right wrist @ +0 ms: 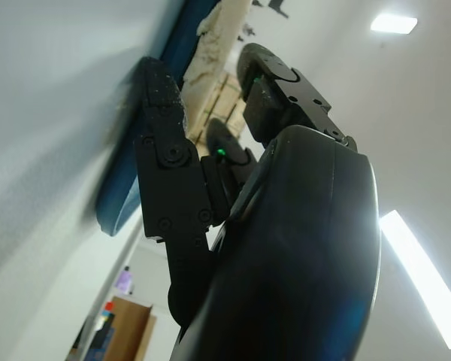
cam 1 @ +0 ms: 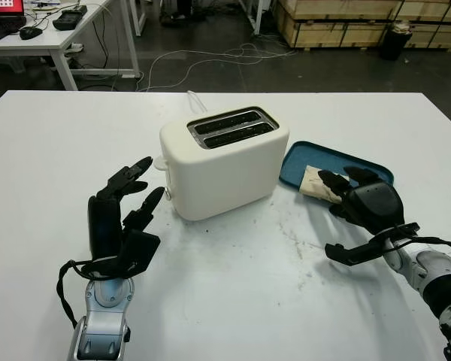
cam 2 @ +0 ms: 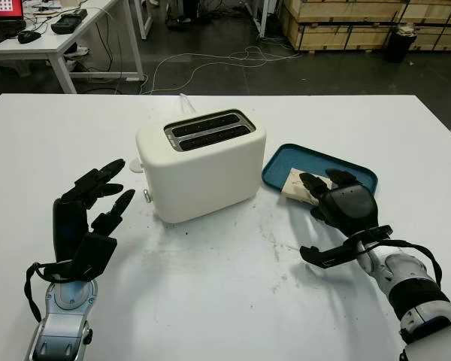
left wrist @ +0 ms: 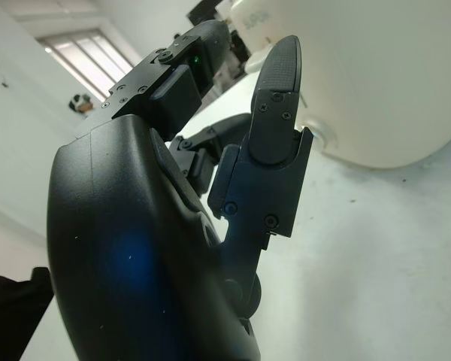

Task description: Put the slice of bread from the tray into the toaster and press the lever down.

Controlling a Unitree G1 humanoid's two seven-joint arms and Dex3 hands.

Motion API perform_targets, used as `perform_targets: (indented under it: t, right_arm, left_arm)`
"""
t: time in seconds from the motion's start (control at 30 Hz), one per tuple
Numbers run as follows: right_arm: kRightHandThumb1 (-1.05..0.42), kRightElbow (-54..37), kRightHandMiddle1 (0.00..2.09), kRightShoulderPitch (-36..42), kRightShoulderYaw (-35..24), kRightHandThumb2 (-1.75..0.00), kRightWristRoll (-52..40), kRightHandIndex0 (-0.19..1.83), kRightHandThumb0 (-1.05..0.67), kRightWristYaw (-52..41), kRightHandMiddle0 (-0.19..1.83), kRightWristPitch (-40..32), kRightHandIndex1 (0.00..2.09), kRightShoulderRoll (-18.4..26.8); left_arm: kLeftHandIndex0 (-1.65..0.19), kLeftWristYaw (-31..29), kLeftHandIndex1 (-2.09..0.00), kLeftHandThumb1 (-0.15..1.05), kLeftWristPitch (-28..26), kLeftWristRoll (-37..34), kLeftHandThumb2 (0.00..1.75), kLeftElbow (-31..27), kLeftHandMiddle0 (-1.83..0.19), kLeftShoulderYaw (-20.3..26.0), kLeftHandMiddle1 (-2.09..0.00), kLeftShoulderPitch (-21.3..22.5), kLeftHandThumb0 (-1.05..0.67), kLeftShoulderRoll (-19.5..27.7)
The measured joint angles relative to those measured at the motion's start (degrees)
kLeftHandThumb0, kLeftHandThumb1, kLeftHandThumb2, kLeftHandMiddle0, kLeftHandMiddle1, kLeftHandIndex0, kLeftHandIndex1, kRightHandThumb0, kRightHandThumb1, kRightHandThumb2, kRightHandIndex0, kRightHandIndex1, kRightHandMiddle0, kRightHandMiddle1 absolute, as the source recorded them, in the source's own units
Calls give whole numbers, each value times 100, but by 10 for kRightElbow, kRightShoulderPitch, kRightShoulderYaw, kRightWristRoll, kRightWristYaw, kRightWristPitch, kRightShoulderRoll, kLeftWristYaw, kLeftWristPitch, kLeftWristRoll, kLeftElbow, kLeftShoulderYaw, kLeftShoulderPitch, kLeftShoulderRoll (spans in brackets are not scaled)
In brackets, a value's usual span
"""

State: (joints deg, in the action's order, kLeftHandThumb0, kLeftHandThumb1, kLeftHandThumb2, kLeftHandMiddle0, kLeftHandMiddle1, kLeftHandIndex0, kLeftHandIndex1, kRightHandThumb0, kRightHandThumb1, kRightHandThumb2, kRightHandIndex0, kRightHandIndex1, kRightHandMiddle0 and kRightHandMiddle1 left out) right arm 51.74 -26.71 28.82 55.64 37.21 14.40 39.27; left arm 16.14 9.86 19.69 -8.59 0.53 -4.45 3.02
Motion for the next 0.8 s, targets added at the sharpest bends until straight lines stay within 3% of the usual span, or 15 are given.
perform_targets:
  t: [0.1,0.4,0.8]
  right_arm:
    - [-92,3,45,0,5,-6,0,60,-33,15,84,10,168,2]
    - [-92,9,93,-6,19,-8,0,63,-35,28,62,9,175,3]
    - [-92,8,81,-6,22,-9,1,57,-34,32,61,5,175,4]
  left_arm:
    - [-76,0,-10,92,0,0,17,0,-49,0,-102,0,-38,0]
    - [-76,0,-10,92,0,0,17,0,-49,0,-101,0,-36,0]
    - [-76,0,-10,92,0,-1,18,0,-49,0,-103,0,-39,0]
